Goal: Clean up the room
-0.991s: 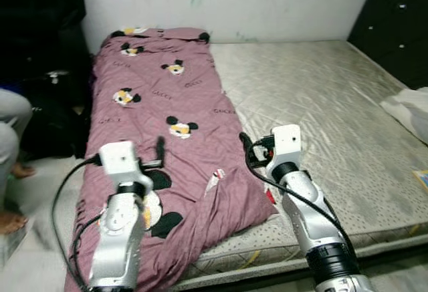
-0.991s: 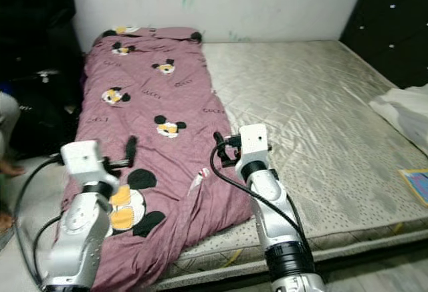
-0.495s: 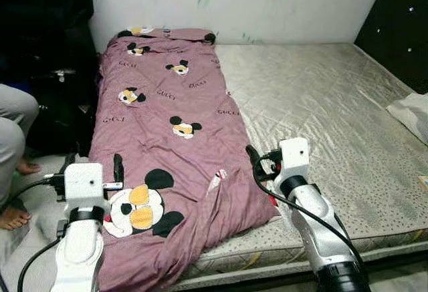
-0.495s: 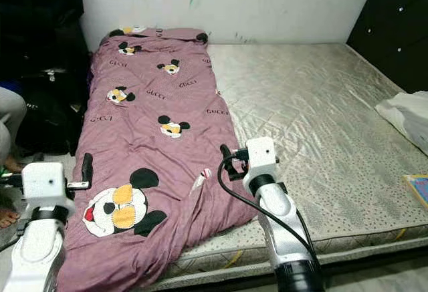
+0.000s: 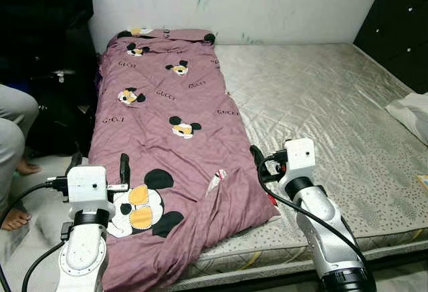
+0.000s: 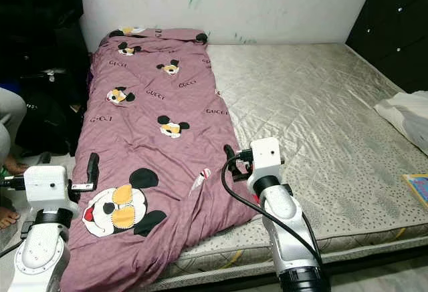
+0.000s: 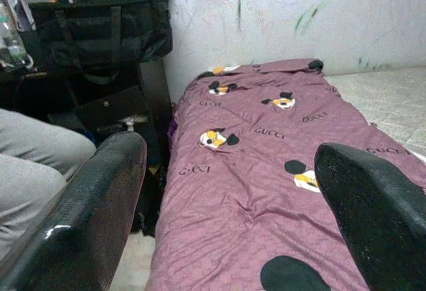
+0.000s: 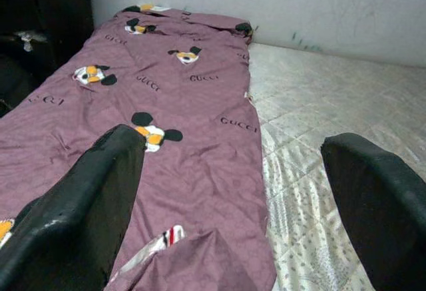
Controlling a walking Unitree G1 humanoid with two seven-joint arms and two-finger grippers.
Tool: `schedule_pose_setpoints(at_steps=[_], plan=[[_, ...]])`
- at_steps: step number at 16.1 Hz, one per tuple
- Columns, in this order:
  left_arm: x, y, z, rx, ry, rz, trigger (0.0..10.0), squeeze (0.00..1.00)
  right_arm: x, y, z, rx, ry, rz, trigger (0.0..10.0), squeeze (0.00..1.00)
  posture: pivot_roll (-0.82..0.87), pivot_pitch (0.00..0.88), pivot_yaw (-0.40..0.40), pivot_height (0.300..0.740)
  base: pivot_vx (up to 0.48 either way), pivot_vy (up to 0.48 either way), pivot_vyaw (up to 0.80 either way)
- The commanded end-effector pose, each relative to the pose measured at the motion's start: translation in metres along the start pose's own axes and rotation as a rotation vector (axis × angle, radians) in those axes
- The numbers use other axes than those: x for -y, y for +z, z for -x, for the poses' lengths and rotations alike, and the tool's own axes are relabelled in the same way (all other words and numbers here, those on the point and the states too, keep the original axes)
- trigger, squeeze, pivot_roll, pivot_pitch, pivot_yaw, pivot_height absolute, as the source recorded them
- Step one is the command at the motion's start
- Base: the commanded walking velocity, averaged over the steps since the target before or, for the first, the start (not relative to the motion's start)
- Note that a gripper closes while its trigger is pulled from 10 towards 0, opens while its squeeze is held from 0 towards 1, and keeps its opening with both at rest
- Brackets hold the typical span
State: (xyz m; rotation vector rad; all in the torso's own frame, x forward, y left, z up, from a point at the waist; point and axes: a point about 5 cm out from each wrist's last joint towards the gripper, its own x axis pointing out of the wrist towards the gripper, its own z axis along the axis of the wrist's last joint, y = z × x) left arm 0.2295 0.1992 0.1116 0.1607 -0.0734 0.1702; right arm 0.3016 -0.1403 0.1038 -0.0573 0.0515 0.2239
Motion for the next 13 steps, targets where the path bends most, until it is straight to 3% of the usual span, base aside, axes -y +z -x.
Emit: schedule_pose_setpoints(at_steps=[1, 2, 7, 13], plan=[[-0.0026, 0.0019, 0.0019, 0.005, -0.008, 0.011, 10.0, 0.00, 0.0016, 0.0045, -0.0008, 0.011, 0.000, -0.006, 10.0, 0.00, 0.01, 0.000, -0.055, 0.740, 0.000, 0.000, 0.00], [-0.0030, 0.0008, 0.0028, -0.002, 0.002, 0.006, 10.0, 0.00, 0.0023, 0.0052, -0.0022, 0.009, -0.005, -0.016, 10.0, 0.00, 0.01, 0.000, -0.055, 0.740, 0.000, 0.000, 0.00], [-0.0004, -0.0020, 0.0012, -0.015, -0.002, 0.041, 10.0, 0.00, 0.0048, 0.0054, -0.0037, -0.002, -0.007, -0.005, 10.0, 0.00, 0.02, 0.000, -0.059, 0.740, 0.000, 0.000, -0.80], [-0.0001, -0.0017, -0.0017, -0.014, 0.011, 0.051, 10.0, 0.00, 0.0021, 0.0088, -0.0062, 0.012, 0.007, -0.007, 10.0, 0.00, 0.02, 0.000, -0.061, 0.740, 0.000, 0.000, 0.00]])
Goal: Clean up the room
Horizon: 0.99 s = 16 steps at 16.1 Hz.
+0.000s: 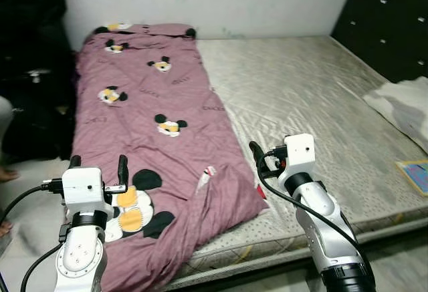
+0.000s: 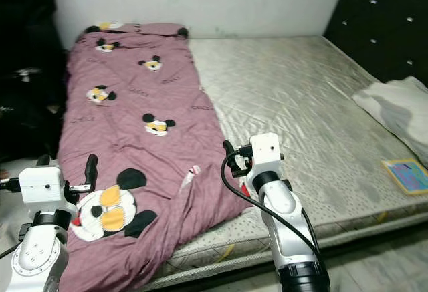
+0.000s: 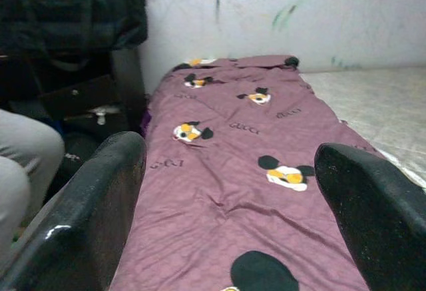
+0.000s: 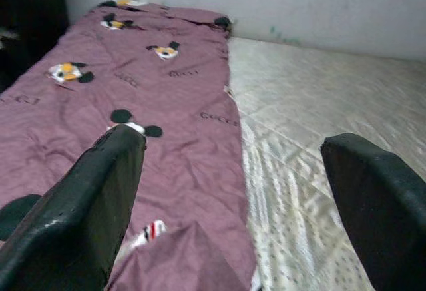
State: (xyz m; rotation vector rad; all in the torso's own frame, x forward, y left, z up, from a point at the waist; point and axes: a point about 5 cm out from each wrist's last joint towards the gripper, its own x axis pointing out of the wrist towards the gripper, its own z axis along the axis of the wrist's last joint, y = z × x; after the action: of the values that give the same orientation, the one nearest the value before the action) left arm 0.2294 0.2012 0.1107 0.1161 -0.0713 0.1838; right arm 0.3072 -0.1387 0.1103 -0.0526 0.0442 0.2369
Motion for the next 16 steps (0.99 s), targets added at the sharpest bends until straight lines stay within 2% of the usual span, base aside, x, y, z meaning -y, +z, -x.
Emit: schedule_pose_setpoints(at_steps=[1, 7, 16], plan=[[0.0018, -0.0003, -0.0019, -0.007, -0.003, 0.006, 10.0, 0.00, 0.0015, 0.0016, -0.0008, 0.001, -0.001, -0.003, 10.0, 0.00, 0.02, 0.000, -0.060, 0.740, 0.000, 0.000, 0.00], [0.0032, -0.0007, -0.0037, -0.011, -0.003, 0.008, 10.0, 0.00, -0.0046, -0.0018, 0.0013, -0.009, 0.035, -0.007, 10.0, 0.00, 0.02, 0.000, -0.060, 0.740, 0.000, 0.000, 0.00], [0.0018, -0.0008, -0.0045, -0.019, 0.029, 0.001, 10.0, 0.00, -0.0057, -0.0007, -0.0002, -0.007, 0.046, -0.012, 10.0, 0.00, 0.01, 0.009, -0.064, 0.624, 0.000, 0.000, 0.00]])
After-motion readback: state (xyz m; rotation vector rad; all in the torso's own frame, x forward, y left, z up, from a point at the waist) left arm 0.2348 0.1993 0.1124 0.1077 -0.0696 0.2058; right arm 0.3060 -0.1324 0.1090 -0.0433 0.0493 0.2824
